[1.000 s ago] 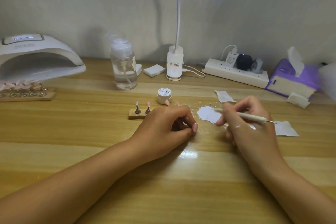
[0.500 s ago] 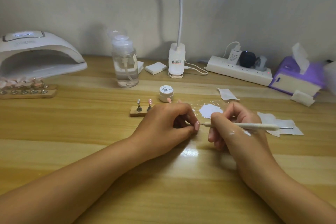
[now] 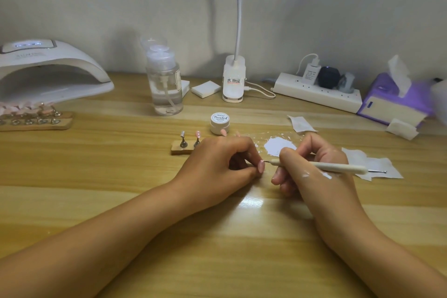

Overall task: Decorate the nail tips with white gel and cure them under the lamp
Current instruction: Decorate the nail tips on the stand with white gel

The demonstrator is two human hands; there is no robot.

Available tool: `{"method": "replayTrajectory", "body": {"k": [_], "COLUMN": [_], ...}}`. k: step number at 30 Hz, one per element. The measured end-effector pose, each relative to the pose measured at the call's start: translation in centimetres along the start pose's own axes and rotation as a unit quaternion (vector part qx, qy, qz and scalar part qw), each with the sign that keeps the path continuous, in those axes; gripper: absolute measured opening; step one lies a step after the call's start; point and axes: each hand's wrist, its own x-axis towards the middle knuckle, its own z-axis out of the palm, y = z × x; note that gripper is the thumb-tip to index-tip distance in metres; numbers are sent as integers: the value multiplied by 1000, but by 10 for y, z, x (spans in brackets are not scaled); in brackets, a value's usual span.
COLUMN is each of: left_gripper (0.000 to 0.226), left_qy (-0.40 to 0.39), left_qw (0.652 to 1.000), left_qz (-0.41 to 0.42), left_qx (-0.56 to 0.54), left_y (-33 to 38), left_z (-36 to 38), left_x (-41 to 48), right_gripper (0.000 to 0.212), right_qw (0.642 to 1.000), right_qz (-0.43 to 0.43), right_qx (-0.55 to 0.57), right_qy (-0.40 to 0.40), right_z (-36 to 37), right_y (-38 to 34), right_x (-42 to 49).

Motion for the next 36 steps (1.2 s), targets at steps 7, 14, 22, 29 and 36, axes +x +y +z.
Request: {"method": "replayTrajectory", "body": {"k": [7, 14, 22, 29, 36], "left_gripper": [10, 12, 11, 12, 10], "left_qy": [-2, -1, -2, -1, -6], "left_qw": [1000, 1000, 1000, 1000, 1000], "left_qz": [2, -2, -10, -8, -11], "left_qx": [2, -2, -1, -9, 0], "left_y": [-1, -1, -1, -1, -1], "left_z": [0, 1, 1, 1, 1], "left_x": [-1, -1, -1, -1, -1], "right_gripper": [30, 42, 35, 28, 26], "right_qw": [1000, 1000, 1000, 999, 1000], "right_qz": [1, 1, 5, 6, 7], "right_qx": [-11, -10, -2, 26, 2], "right_qy": [0, -4, 5, 29, 10], "right_z": [1, 0, 2, 1, 2], "right_y": [0, -2, -4, -5, -2], "right_x": [1, 0, -1, -2, -1]}}
